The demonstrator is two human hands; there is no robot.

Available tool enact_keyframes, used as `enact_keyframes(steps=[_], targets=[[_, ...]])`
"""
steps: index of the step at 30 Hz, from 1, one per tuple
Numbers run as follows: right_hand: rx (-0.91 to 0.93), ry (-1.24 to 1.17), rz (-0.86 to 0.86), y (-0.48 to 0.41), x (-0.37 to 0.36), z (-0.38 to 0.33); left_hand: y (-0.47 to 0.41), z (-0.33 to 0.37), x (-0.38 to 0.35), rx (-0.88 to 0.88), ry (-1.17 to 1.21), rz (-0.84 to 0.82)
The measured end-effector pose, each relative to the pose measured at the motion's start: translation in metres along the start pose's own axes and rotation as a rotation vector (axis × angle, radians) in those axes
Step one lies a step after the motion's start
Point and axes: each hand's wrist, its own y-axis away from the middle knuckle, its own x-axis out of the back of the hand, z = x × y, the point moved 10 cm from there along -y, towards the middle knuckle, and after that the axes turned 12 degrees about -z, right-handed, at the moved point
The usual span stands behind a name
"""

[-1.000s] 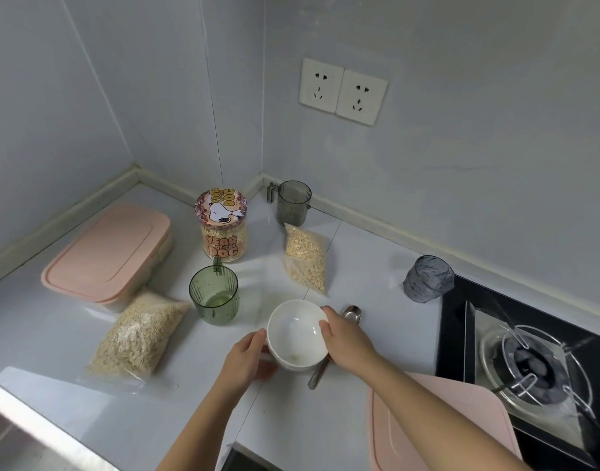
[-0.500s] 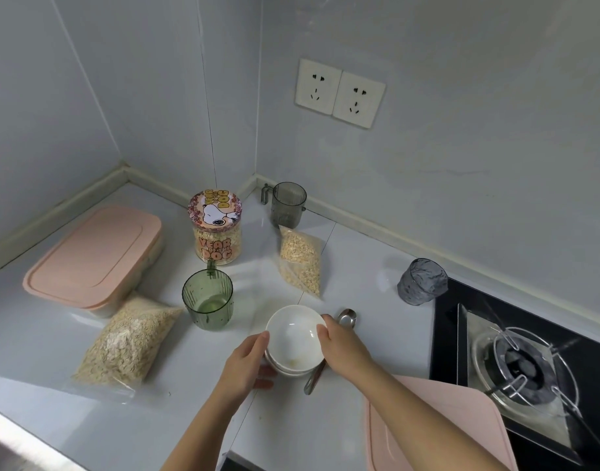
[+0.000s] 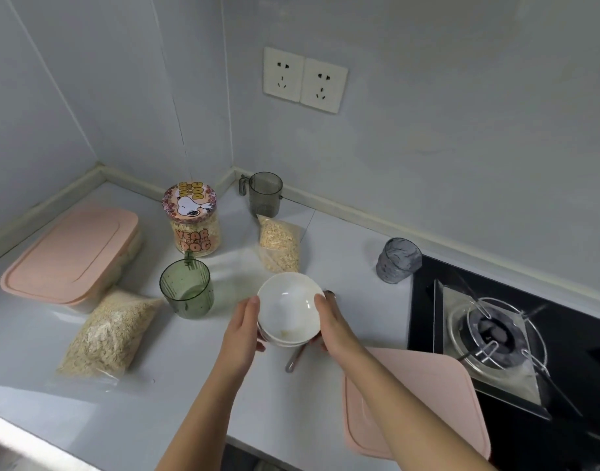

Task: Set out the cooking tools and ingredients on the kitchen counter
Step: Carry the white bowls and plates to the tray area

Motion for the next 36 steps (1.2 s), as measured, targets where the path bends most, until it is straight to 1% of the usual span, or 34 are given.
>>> enact_keyframes(steps=[2, 5, 7, 9, 10, 12, 18, 21, 25, 28, 30, 33, 36], targets=[[0.028, -0.109, 0.017, 0.017, 0.011, -0.001, 0.01, 0.014, -0.023, -0.023, -0.025, -0.038], [0.063, -0.347, 0.034, 0.045, 0.028, 0.008, 0.027, 0.026, -0.062, -0.03, -0.035, -0.104], [0.089, -0.428, 0.077, 0.072, 0.047, 0.014, 0.04, 0.032, -0.092, -0.025, -0.051, -0.15], [0.141, -0.455, 0.148, 0.107, 0.08, 0.025, 0.059, 0.036, -0.132, -0.046, -0.138, -0.209], [0.161, -0.479, 0.182, 0.131, 0.1, 0.035, 0.073, 0.038, -0.159, -0.079, -0.141, -0.24], [0.153, -0.485, 0.217, 0.158, 0.122, 0.049, 0.086, 0.034, -0.188, -0.099, -0.051, -0.261], [0.137, -0.478, 0.311, 0.287, 0.195, 0.127, 0.177, -0.01, -0.316, -0.082, 0.056, -0.302], [0.142, -0.463, 0.394, 0.347, 0.23, 0.162, 0.215, -0.022, -0.374, -0.124, 0.032, -0.369], [0.127, -0.5, 0.494, 0.411, 0.276, 0.198, 0.253, -0.031, -0.448, -0.082, -0.043, -0.495], [0.127, -0.561, 0.579, 0.448, 0.31, 0.218, 0.272, -0.029, -0.496, -0.084, -0.086, -0.558], [0.136, -0.641, 0.648, 0.475, 0.339, 0.241, 0.288, -0.029, -0.54, -0.094, -0.123, -0.616], [0.112, -0.795, 0.699, 0.503, 0.373, 0.274, 0.298, -0.036, -0.595, -0.051, -0.144, -0.646], [0.084, -0.828, 0.779, 0.53, 0.415, 0.308, 0.309, -0.049, -0.656, -0.006, -0.167, -0.694]])
